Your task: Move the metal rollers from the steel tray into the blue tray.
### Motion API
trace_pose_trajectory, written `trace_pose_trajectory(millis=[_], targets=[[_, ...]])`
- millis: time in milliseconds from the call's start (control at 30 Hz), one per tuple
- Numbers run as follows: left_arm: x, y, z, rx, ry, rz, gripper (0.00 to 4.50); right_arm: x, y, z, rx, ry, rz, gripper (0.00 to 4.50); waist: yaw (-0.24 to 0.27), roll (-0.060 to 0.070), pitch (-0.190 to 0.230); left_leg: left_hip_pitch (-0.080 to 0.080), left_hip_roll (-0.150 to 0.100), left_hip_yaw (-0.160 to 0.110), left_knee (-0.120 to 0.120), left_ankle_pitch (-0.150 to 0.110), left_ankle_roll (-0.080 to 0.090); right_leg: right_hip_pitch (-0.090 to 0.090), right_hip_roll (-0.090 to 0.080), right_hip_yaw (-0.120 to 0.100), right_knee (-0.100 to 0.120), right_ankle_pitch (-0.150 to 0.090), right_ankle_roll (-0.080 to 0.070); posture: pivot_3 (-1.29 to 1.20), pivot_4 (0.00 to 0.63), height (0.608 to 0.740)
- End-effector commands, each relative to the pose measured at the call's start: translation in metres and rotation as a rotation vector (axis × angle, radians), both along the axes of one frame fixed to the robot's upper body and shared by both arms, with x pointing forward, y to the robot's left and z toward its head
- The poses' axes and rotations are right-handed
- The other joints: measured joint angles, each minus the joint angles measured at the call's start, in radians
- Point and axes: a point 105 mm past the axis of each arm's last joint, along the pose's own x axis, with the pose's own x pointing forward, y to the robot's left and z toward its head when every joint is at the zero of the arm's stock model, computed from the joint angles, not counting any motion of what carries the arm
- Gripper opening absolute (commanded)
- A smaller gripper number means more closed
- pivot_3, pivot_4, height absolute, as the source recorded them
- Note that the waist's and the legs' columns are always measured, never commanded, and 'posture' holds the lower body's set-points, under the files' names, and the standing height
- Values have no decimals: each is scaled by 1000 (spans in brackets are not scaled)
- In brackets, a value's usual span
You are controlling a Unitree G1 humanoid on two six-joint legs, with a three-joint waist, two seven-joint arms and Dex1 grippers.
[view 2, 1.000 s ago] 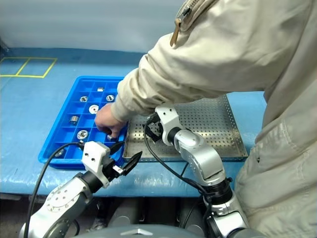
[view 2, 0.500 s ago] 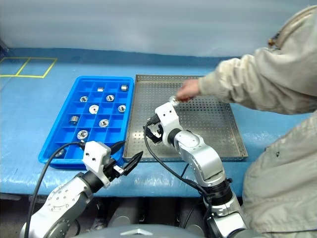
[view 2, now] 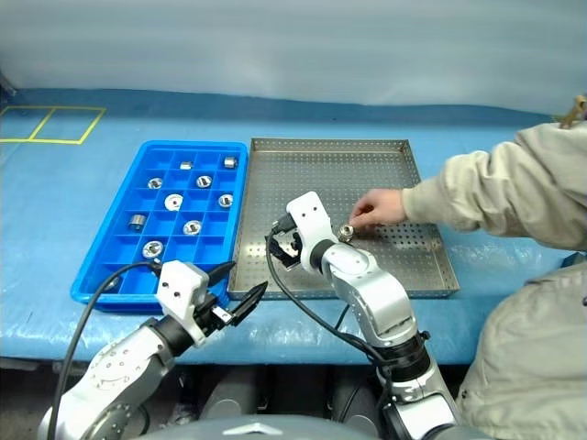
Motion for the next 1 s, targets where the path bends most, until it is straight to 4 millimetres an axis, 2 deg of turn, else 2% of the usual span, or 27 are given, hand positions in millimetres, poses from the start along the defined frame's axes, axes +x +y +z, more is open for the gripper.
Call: trace_pose_trajectory(millis=[33,200,367,467,533,600,733,1000], targets=[[-1,-4,4,-10,-13,-24,4072,-2,3,12,24,-46,7,4269,0,0,0,0,0,0,0,0,0,0,0,0,0,0,0,247,150,740],[0,-7,5,-10,-26,-27,4072,17,-12,20,23,-104,-116,4269,0,0,0,0,0,0,0,0,0,0,0,0,0,0,0,245,150,740],[2,-10,7,-5,-49,-32,4072,46,-63,20,-6,-152,-444,4269,2,0,0,0,0,0,0,0,0,0,0,0,0,0,0,234,150,740],[4,-13,7,-2,-72,-35,4072,52,-89,14,-31,-152,-582,4269,-1,0,0,-1,-1,1,0,0,0,0,0,1,0,0,1,221,150,740],[4,-15,7,-4,-73,-49,4072,51,-99,8,-26,-126,-638,4269,-5,0,0,-1,-1,1,0,0,0,-1,0,2,0,1,1,207,150,740],[3,-17,6,-7,-70,-64,4072,48,-102,0,-26,-93,-652,4269,-10,0,0,-1,-1,1,-1,0,0,-1,0,2,0,1,1,195,150,740],[3,-21,5,-17,-64,-86,4072,39,-94,-16,-12,-30,-628,4269,-24,1,1,0,0,1,-1,0,0,-1,1,2,0,0,0,182,150,740],[4,-26,4,-23,-54,-112,4072,29,-72,-30,2,22,-549,4269,-40,2,1,1,1,2,0,0,0,-1,0,3,0,1,1,168,150,740]])
